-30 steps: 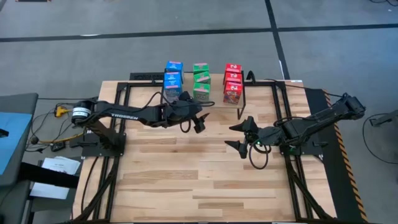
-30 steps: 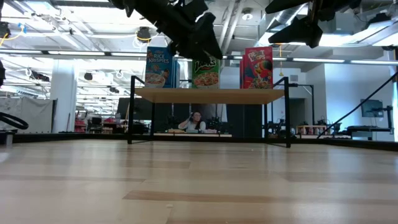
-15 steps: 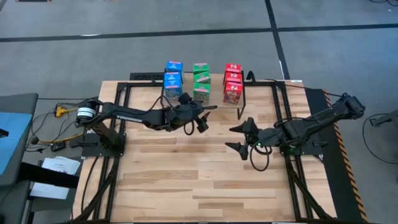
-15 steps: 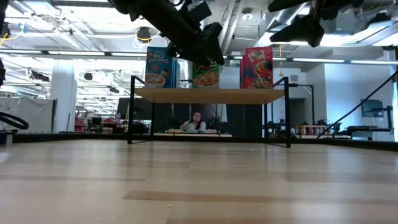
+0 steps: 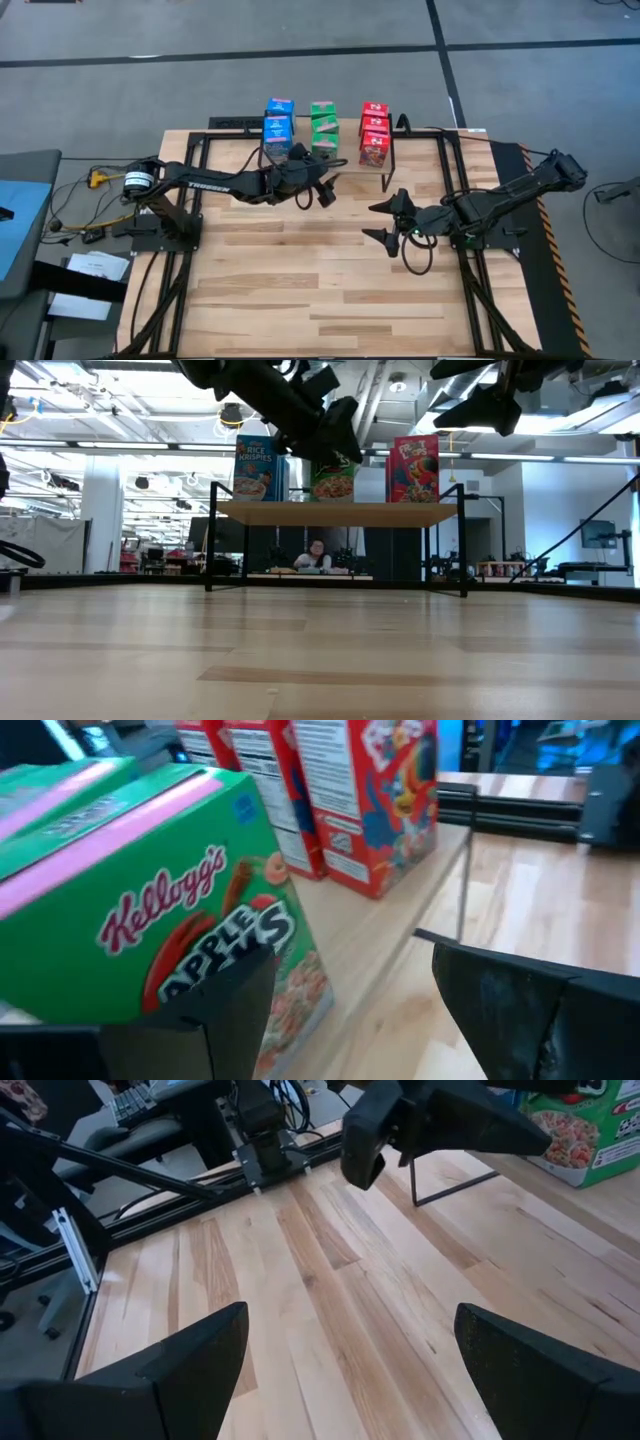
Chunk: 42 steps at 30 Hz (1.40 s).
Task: Stack cereal on shelf
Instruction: Adjust the green cereal box on the shelf, then return to Home Position
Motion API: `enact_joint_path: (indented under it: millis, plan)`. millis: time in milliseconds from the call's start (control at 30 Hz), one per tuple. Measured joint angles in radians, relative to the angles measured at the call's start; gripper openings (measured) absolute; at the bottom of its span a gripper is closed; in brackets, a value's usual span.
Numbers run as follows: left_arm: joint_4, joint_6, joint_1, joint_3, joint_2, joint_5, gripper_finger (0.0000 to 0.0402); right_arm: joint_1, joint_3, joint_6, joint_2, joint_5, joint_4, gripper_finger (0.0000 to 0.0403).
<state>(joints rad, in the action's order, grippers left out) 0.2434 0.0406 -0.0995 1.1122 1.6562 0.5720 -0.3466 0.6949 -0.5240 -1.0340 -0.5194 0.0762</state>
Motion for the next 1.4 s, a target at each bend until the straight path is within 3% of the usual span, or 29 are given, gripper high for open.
enact_joint_path:
  millis: [667,967,1100,1233,1400]
  plan:
    - [0.001,-0.006,-0.023,0.0,0.0,-0.026,0.0262,0.0,0.0,0.0,0.0,0.0,0.0,0.0379]
    - [0.0,0.03,0.039,-0.002,-0.07,-0.047,0.0262,0.0,0.0,0.0,0.0,0.0,-0.002,0.0379]
    - [-0.022,0.055,0.074,-0.002,-0.137,-0.053,0.0262,0.0,0.0,0.008,0.0,0.0,-0.003,0.0379]
    - [-0.092,0.082,0.111,-0.002,-0.245,-0.117,0.0262,0.0,0.009,0.115,0.012,0.0,0.003,0.0379]
    - [-0.272,0.077,0.14,-0.001,-0.419,-0.184,0.0262,0.0,0.059,0.252,0.063,0.0,-0.002,0.0379]
